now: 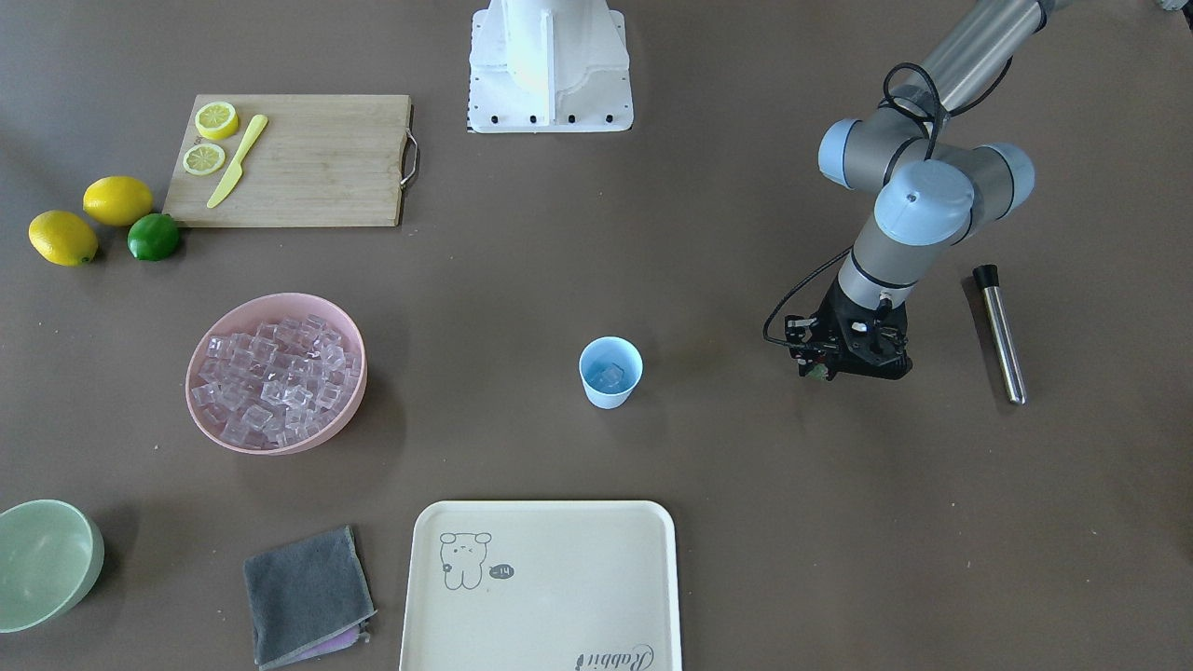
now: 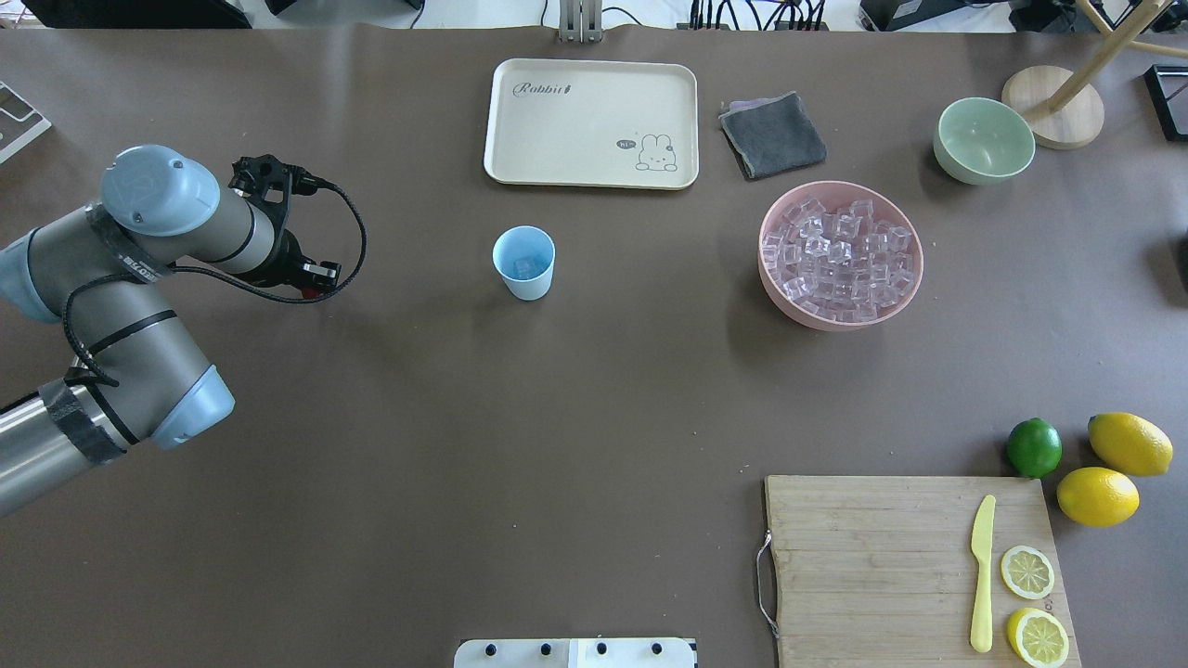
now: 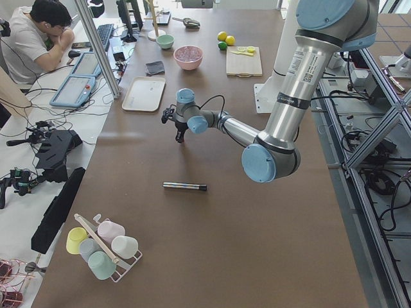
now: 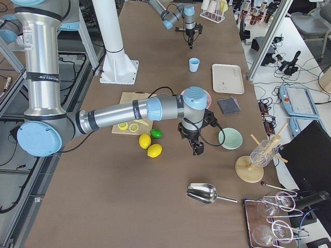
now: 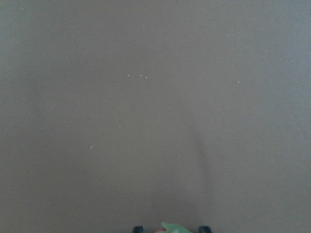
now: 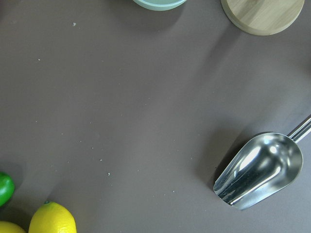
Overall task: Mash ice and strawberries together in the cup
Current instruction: 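Lower the left gripper onto the red strawberry and grasp it, then carry the strawberry with the left gripper over the light-blue cup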
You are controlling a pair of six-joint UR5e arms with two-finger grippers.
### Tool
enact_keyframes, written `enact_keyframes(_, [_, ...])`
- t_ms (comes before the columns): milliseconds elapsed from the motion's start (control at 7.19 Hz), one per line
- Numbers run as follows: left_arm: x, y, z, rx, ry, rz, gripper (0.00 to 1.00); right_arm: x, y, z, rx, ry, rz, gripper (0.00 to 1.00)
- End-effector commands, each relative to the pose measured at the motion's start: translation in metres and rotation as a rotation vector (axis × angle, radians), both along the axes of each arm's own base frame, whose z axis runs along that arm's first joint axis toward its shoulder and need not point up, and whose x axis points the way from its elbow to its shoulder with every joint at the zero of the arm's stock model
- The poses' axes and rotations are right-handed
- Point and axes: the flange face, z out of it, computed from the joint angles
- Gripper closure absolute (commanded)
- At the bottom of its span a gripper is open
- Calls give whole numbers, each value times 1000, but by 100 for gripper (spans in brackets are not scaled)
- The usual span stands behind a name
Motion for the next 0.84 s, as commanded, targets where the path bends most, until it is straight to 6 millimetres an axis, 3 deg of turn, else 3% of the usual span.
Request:
enact_keyframes(0, [5,-9,-65,-2,66,-43,100,-1,4,3,2,-13,-1,3])
enact_keyframes(278, [29,-14,-154,-22,160,-88,100,-1,4,2,7,-19,1,3])
enact_keyframes(418, [32,-9,-190,-37,218,-113,100,-1,4,11,-10,-19,0,3])
enact_keyframes(696, [62,10,-228,-63,272,-108,100,-1,9,27,-41,-17,-5,2])
